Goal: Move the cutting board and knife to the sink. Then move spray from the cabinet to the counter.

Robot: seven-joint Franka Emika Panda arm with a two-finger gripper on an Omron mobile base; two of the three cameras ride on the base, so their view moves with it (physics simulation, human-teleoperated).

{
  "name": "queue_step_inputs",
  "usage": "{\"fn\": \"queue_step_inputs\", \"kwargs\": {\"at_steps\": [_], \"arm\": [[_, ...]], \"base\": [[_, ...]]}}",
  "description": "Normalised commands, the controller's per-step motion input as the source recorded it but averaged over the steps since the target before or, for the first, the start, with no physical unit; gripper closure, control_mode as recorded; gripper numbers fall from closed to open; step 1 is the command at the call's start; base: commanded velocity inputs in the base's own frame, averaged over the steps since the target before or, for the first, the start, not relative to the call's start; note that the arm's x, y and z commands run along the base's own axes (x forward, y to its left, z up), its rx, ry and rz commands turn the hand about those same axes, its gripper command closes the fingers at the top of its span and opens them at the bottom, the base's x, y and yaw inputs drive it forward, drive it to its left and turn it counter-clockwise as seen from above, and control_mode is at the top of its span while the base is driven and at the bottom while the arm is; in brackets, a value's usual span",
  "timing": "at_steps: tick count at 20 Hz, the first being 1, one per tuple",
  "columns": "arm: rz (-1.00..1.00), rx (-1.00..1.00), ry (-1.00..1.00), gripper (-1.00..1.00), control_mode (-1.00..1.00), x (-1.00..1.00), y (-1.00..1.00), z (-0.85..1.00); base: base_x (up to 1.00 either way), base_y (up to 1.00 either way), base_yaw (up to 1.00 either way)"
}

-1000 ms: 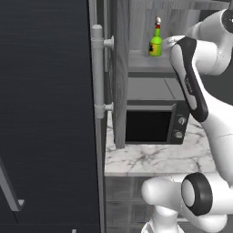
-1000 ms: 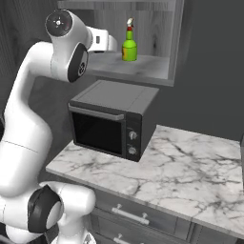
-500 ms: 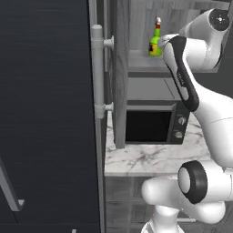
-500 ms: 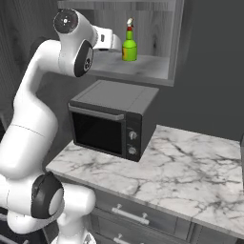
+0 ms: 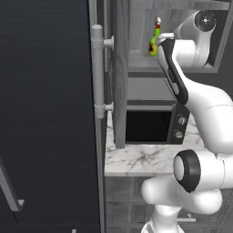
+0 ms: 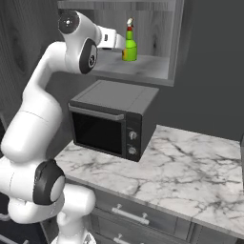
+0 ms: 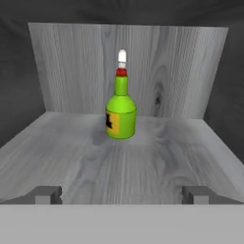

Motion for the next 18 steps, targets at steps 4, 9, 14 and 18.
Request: {"fn": "queue_step_inputs", "kwargs": {"at_steps": [4, 9, 14, 18], "arm": [[-0.05, 0.00, 0.00, -1.00, -1.00, 0.35, -0.09, 0.00], [-0.01, 0.00, 0.00, -1.00, -1.00, 0.30, -0.03, 0.00], [0.00, 0.00, 0.00, -1.00, -1.00, 0.29, -0.04, -0.01], [0.00, 0.00, 0.00, -1.00, -1.00, 0.29, -0.05, 0.00]], "base": [[0.00, 0.00, 0.00], [0.00, 0.00, 0.00], [0.00, 0.00, 0.00], [0.00, 0.00, 0.00]]}}
